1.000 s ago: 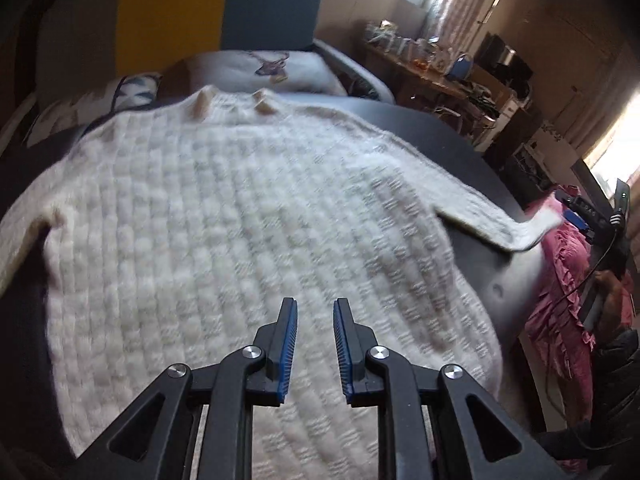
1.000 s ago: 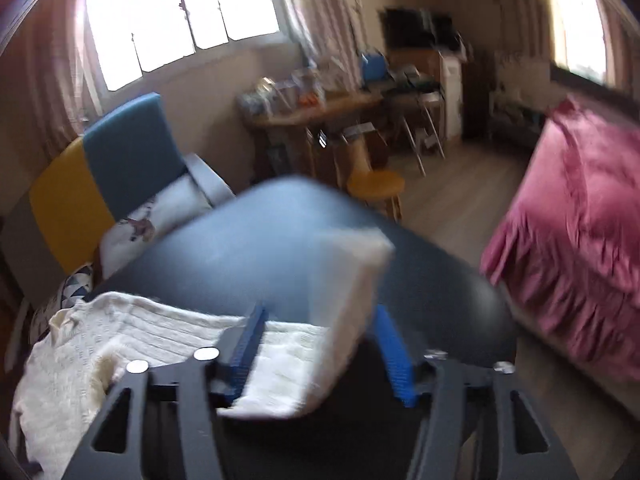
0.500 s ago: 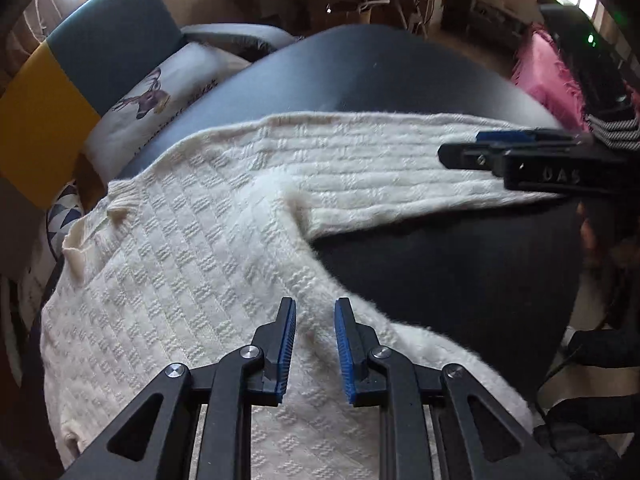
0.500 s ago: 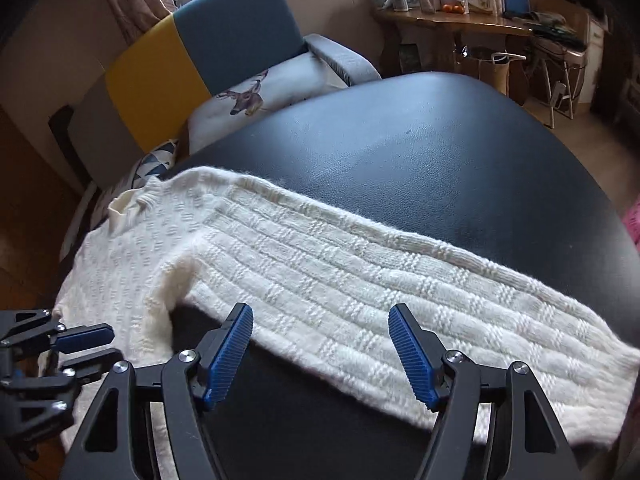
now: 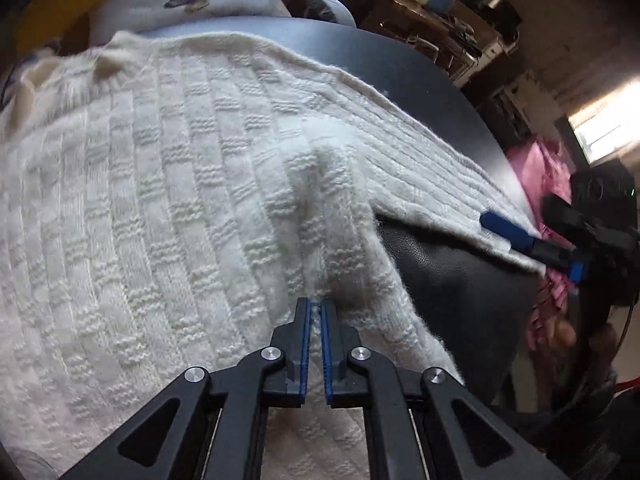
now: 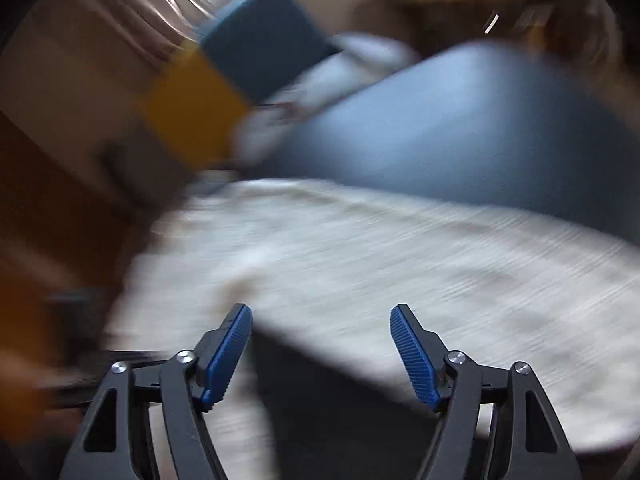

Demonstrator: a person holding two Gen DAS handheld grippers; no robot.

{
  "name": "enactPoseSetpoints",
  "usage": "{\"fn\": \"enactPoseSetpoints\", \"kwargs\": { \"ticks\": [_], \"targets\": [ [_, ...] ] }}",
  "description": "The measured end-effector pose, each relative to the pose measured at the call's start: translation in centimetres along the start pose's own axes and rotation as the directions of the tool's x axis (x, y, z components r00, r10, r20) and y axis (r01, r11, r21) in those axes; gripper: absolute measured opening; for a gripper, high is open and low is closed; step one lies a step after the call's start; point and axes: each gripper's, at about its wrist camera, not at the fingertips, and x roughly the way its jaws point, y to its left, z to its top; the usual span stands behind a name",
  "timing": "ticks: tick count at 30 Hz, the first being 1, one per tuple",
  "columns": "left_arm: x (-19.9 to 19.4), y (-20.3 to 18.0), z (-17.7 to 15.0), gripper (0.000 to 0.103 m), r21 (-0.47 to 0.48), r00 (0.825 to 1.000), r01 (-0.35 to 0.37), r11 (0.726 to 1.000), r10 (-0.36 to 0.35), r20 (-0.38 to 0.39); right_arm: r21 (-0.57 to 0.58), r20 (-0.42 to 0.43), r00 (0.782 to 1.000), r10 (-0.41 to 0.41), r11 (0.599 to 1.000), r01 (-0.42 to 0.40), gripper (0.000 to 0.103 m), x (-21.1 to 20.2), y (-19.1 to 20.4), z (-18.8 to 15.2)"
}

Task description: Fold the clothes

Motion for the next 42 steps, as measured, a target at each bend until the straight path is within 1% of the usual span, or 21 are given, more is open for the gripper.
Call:
{"fn": "enactPoseSetpoints", "kwargs": {
  "ticks": [1,3,5,9,12,15,16,17,19,21,22,24,26,29,31,33,34,35,37,40,42],
  "targets": [
    [0.0,0.8,-0.1,0.004,-0.030,1.000,0.026,0.999,-0.026,0.005,0.041,-0.021,0.994,0.110,0.993,-0.109,0.103,0.4,0.2,-0.6],
    [-0.1,1.3,-0.5,0.004,-0.043,0.998,0.053,0.998,-0.052,0.019,0.095,-0.055,0.980,0.192,0.978,-0.187,0.103,2.1,0.7,-1.7],
    [-0.3,1.1,-1.0,0.005,-0.026,0.998,0.062,0.998,-0.061,0.035,0.157,-0.074,0.983,0.167,0.975,-0.154,0.103,4.3,0.6,-2.1],
    [-0.4,1.3,-1.5,0.005,-0.012,0.995,0.081,0.997,-0.080,0.054,0.231,-0.057,0.997,0.047,0.972,-0.033,0.103,8.1,0.6,-1.9],
    [-0.4,1.6,-2.0,0.006,-0.021,0.993,0.107,0.994,-0.106,0.061,0.236,0.007,1.000,-0.030,0.971,0.028,0.103,9.8,1.4,-0.8],
    [-0.3,2.0,-2.3,0.007,-0.033,0.989,0.132,0.991,-0.129,0.067,0.294,0.118,0.991,-0.068,0.955,0.031,0.103,10.3,1.3,-0.2],
    [-0.3,2.1,-2.4,0.007,-0.037,0.988,0.138,0.990,-0.135,0.070,0.302,0.146,0.987,-0.070,0.953,0.023,0.096,10.4,1.3,0.0],
    [-0.4,2.2,-2.5,0.007,-0.037,0.988,0.139,0.990,-0.136,0.074,0.299,0.164,0.984,-0.063,0.954,0.011,0.064,10.6,1.4,0.1],
    [-0.8,1.6,-3.0,0.007,-0.021,0.988,0.127,0.992,-0.125,0.085,0.296,0.197,0.979,-0.049,0.955,-0.012,0.022,10.7,1.5,0.4],
    [-1.7,0.6,-3.7,0.006,0.022,0.988,0.098,0.995,-0.100,0.117,0.241,0.221,0.972,-0.078,0.970,0.023,0.013,9.2,2.6,1.5],
    [-2.3,0.3,-4.1,0.005,0.046,0.986,0.086,0.995,-0.092,0.136,0.206,0.234,0.967,-0.098,0.977,0.049,0.013,8.3,3.2,2.1],
    [-3.0,0.3,-4.7,0.005,0.064,0.988,0.067,0.996,-0.076,0.136,0.124,0.241,0.950,-0.199,0.977,0.173,0.013,7.6,4.6,3.3],
    [-2.7,0.7,-5.2,0.005,0.060,0.993,0.034,0.998,-0.040,0.112,0.040,0.218,0.927,-0.305,0.952,0.304,0.013,8.0,5.3,4.1],
    [-2.4,1.1,-5.8,0.005,0.051,0.996,0.000,0.999,-0.005,0.090,-0.031,0.141,0.889,-0.436,0.896,0.444,0.013,9.4,4.1,4.3],
    [-2.9,0.8,-5.9,0.005,0.056,0.995,-0.021,0.998,0.016,0.095,-0.043,0.109,0.895,-0.432,0.898,0.439,0.013,9.5,3.1,4.0],
    [-3.4,0.3,-5.9,0.006,0.069,0.993,-0.048,0.996,0.040,0.114,-0.003,0.101,0.938,-0.331,0.943,0.333,0.015,8.3,2.5,3.6],
    [-3.8,0.1,-5.9,0.007,0.076,0.992,-0.047,0.996,0.037,0.120,0.016,0.095,0.960,-0.264,0.964,0.264,0.018,7.6,2.4,3.4],
    [-4.0,0.0,-5.9,0.009,0.081,0.992,-0.044,0.996,0.034,0.121,0.016,0.085,0.971,-0.222,0.975,0.221,0.033,6.9,2.7,3.0],
    [-4.3,-0.3,-6.1,0.010,0.089,0.990,-0.053,0.995,0.040,0.132,-0.023,0.063,0.979,-0.195,0.980,0.197,0.051,5.9,3.7,1.7],
    [-4.6,0.0,-7.0,0.010,0.080,0.991,-0.038,0.996,0.027,0.127,-0.172,0.013,0.988,-0.156,0.973,0.155,0.051,5.9,6.0,-1.2],
    [-3.9,0.5,-7.3,0.010,0.079,0.994,-0.049,0.996,0.041,0.102,-0.221,-0.033,0.989,-0.143,0.966,0.132,0.051,7.1,6.8,-2.7]
  ]
}}
